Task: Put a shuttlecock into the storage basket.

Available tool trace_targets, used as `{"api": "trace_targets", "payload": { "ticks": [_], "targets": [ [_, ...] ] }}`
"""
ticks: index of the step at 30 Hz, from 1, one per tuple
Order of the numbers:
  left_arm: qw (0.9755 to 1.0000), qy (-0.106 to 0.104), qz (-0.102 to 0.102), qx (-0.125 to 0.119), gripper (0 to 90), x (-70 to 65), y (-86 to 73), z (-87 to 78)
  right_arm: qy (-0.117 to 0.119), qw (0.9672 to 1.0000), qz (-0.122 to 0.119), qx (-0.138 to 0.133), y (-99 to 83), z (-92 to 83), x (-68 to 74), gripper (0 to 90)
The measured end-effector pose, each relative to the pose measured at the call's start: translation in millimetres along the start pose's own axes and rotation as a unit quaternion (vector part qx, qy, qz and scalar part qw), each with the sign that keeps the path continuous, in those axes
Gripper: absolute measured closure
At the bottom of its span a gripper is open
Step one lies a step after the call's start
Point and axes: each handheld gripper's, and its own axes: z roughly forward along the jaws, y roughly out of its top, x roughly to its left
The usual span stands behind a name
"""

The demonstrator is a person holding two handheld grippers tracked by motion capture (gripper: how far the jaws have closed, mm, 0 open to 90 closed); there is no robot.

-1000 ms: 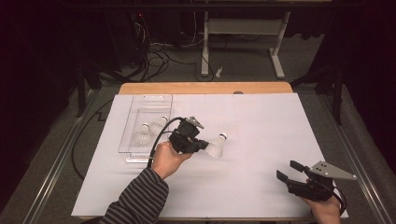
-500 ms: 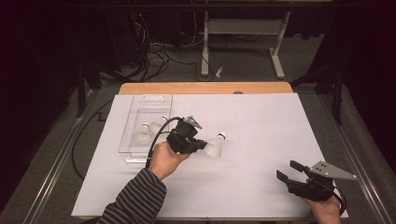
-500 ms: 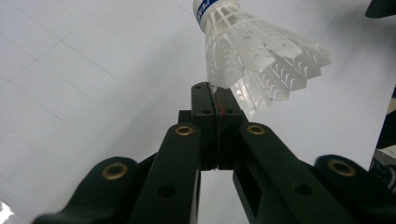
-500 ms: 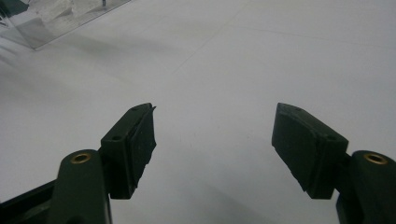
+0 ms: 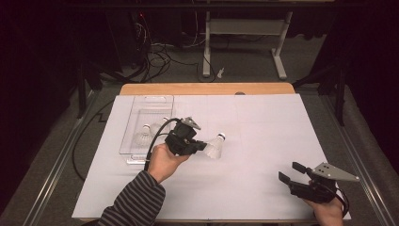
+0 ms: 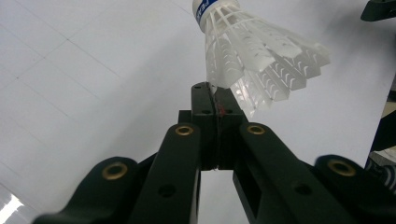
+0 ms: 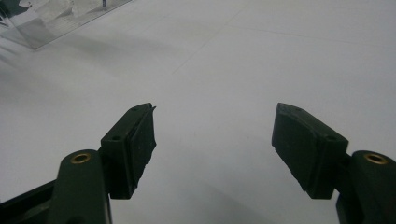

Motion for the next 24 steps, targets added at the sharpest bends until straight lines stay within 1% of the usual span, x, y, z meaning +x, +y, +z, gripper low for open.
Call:
{"api": "trace_targets", "payload": {
  "ticks": [5, 7, 13, 14, 20, 24],
  "targets": [
    [1.0000, 0.003, -0.001, 0.001, 89.6, 1.0, -2.4, -3.5, 0.000, 1.0000, 0.000, 0.000, 0.1, 0.2, 0.3, 30.6],
    [1.0000, 0.004, -0.005, -0.003, 89.6, 1.8, -3.4, -5.0, 0.000, 1.0000, 0.001, 0.000, 0.1, 0.1, 0.4, 30.6],
    [0.9999, 0.010, -0.006, -0.005, 89.6, 4.2, -6.4, -10.9, 0.000, 1.0000, 0.000, 0.001, 0.1, 0.3, 0.4, 30.6],
    [0.9999, 0.010, -0.009, -0.008, 89.6, 4.2, -6.9, -11.7, 0.000, 1.0000, 0.001, 0.001, 0.1, 0.3, 0.4, 30.6],
    [0.9999, 0.013, -0.006, -0.007, 89.6, 4.6, -8.7, -15.3, 0.000, 1.0000, 0.001, 0.000, 0.1, 0.2, 0.3, 30.6],
    [0.9998, 0.016, -0.009, -0.010, 89.6, 5.7, -10.7, -19.1, -0.001, 1.0000, 0.000, 0.000, 0.0, -0.1, 0.2, 30.7]
  ]
}}
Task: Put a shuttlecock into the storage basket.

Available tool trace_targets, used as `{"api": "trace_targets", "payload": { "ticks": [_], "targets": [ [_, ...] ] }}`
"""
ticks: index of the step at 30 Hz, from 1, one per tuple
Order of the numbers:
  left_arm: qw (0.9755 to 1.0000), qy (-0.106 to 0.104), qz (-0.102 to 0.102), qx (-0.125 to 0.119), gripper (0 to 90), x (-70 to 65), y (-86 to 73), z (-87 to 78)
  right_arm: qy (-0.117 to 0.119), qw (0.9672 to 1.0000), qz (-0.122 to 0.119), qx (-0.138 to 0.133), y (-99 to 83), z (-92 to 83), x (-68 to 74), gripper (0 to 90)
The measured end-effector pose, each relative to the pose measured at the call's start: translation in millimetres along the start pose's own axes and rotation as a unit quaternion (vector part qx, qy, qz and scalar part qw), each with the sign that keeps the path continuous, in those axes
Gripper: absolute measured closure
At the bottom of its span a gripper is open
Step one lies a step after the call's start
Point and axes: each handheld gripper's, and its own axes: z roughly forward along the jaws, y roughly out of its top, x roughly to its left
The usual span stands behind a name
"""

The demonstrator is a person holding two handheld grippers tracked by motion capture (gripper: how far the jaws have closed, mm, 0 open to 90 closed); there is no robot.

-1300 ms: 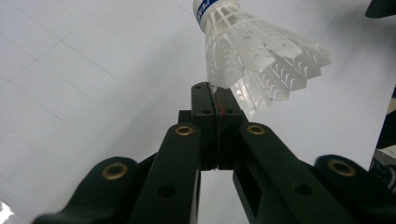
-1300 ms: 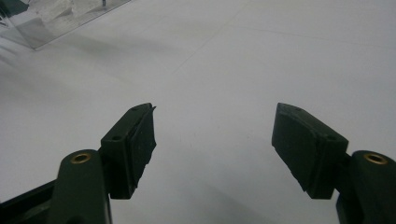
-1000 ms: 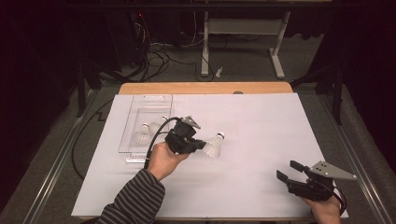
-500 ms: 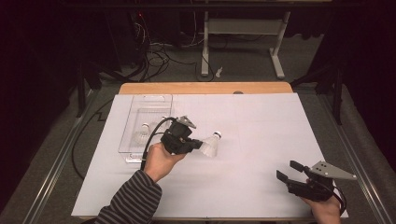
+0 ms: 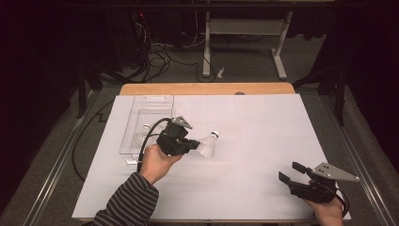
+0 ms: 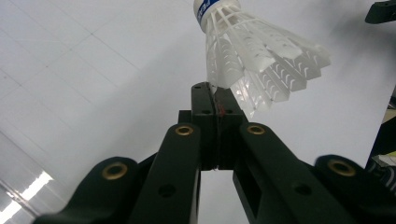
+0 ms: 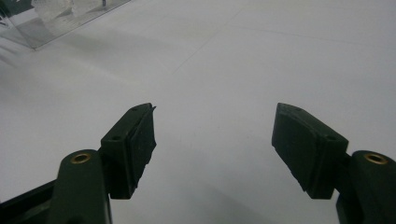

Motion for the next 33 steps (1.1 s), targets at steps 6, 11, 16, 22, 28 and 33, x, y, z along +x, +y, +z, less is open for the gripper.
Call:
{"api": "trace_targets", "payload": {
  "ticks": [6, 11, 16, 22, 28, 33],
  "targets": [
    [1.0000, 0.006, -0.004, -0.003, 89.7, 2.2, -3.0, -6.0, 0.001, 1.0000, 0.001, 0.000, 0.1, 0.3, 0.2, 30.7],
    [0.9999, 0.010, -0.007, -0.006, 89.7, 4.0, -4.8, -8.9, 0.000, 1.0000, 0.000, 0.000, 0.1, 0.0, 0.2, 30.7],
    [0.9998, 0.014, -0.011, -0.009, 89.6, 5.7, -7.0, -13.1, 0.000, 1.0000, 0.000, 0.000, 0.1, 0.0, 0.1, 30.7],
    [0.9997, 0.017, -0.011, -0.011, 89.7, 6.8, -9.1, -17.4, 0.000, 1.0000, 0.000, 0.000, 0.1, 0.2, 0.3, 30.6],
    [0.9996, 0.021, -0.015, -0.013, 89.6, 9.6, -11.7, -21.3, 0.000, 1.0000, 0.001, 0.000, 0.1, 0.1, 0.3, 30.6],
    [0.9993, 0.027, -0.020, -0.016, 89.6, 13.3, -14.3, -27.6, 0.001, 1.0000, 0.001, 0.001, 0.1, 0.3, 0.2, 30.7]
  ]
}}
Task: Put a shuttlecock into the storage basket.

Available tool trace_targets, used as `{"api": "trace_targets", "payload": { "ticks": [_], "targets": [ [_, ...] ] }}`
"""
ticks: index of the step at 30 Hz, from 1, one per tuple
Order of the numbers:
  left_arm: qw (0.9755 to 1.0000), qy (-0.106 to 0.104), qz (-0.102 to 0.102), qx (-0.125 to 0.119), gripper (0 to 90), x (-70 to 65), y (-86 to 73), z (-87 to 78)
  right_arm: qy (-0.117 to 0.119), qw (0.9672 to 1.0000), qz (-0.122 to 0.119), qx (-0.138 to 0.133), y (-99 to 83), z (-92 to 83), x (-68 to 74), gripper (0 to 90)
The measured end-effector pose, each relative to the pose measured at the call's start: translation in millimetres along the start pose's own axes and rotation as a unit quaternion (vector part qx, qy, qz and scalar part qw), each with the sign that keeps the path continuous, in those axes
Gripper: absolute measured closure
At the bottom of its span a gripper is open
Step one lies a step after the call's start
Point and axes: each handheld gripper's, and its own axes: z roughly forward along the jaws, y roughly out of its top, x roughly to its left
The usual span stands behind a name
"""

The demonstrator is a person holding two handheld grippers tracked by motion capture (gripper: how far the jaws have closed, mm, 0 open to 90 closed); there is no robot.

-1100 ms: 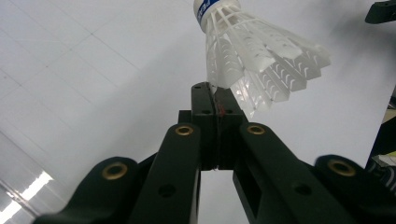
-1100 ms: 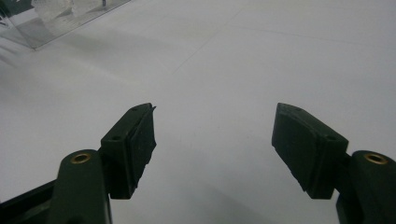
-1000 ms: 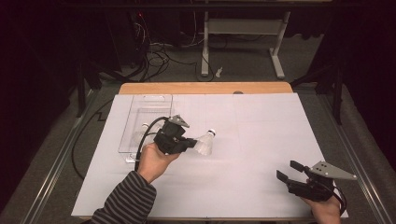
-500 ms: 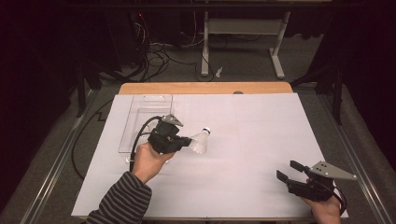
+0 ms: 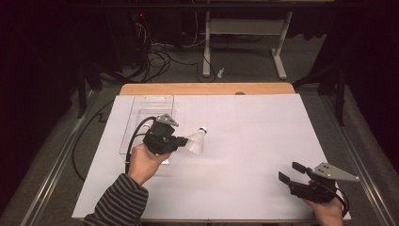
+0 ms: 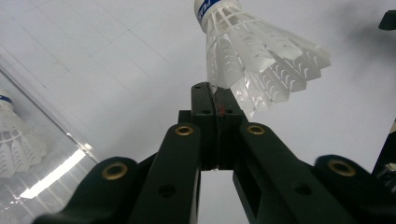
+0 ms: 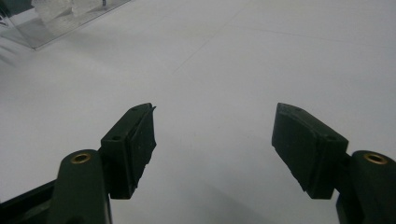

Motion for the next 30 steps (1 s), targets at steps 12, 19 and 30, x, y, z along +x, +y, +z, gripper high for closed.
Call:
{"api": "trace_targets", "payload": {
  "ticks": [12, 19, 30],
  "targets": [
    [0.9995, 0.019, -0.017, -0.017, 89.6, 12.5, -4.2, -15.5, 0.000, 1.0000, -0.001, -0.001, 0.0, 0.1, -0.4, 30.6],
    [0.9987, 0.033, -0.031, -0.025, 89.7, 21.4, -7.9, -24.3, 0.000, 1.0000, -0.001, 0.000, 0.0, 0.1, -0.5, 30.7],
    [0.9962, 0.060, -0.053, -0.035, 89.6, 36.4, -15.2, -34.1, 0.000, 1.0000, 0.000, 0.000, 0.0, 0.2, -0.4, 30.7]
  ]
}}
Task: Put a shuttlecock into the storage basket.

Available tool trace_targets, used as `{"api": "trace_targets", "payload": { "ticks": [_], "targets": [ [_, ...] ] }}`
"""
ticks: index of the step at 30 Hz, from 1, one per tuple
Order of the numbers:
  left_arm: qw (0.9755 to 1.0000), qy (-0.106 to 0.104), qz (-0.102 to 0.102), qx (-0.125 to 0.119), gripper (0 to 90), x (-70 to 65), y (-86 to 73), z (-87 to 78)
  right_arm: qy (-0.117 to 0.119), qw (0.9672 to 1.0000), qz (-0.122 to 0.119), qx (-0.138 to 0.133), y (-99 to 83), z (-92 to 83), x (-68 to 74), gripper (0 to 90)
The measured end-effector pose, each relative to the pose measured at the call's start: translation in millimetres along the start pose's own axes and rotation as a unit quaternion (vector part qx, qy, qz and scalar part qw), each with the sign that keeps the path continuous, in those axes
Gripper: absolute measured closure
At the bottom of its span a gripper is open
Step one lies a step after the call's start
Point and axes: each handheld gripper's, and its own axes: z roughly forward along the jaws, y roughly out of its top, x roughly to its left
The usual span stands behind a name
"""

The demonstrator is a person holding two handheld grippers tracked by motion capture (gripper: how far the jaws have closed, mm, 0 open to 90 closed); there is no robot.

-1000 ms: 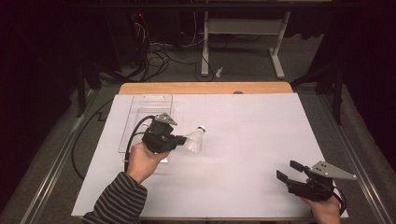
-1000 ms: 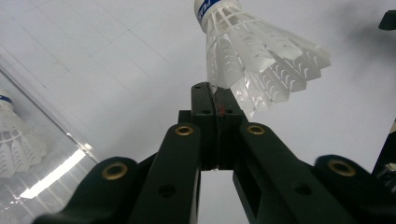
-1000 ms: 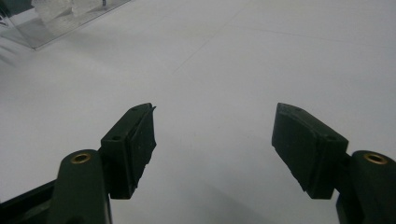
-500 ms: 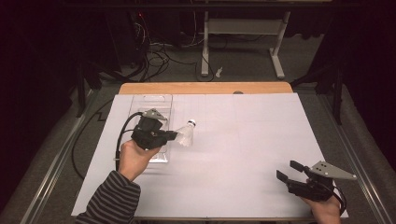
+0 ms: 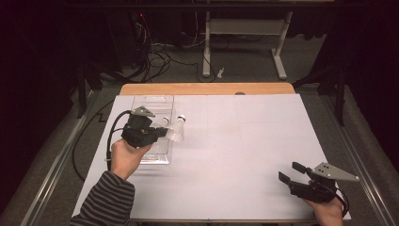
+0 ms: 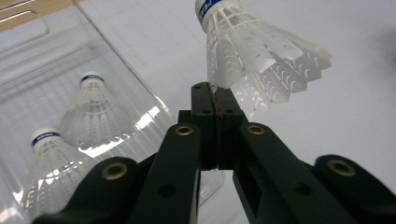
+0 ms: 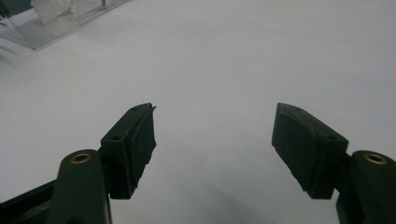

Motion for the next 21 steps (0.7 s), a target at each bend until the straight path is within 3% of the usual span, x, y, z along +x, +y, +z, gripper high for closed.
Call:
{"api": "trace_targets", "payload": {
  "ticks": [11, 21],
  "targets": [
    [0.9994, 0.021, -0.028, -0.003, 89.5, 18.8, -2.6, -0.6, 0.000, 1.0000, 0.000, 0.000, 0.1, 0.0, 0.0, 30.6],
    [0.9985, 0.035, -0.041, 0.000, 89.6, 29.1, -2.1, 3.3, 0.000, 1.0000, 0.001, -0.001, 0.0, -0.1, 0.0, 30.6]
  ]
}}
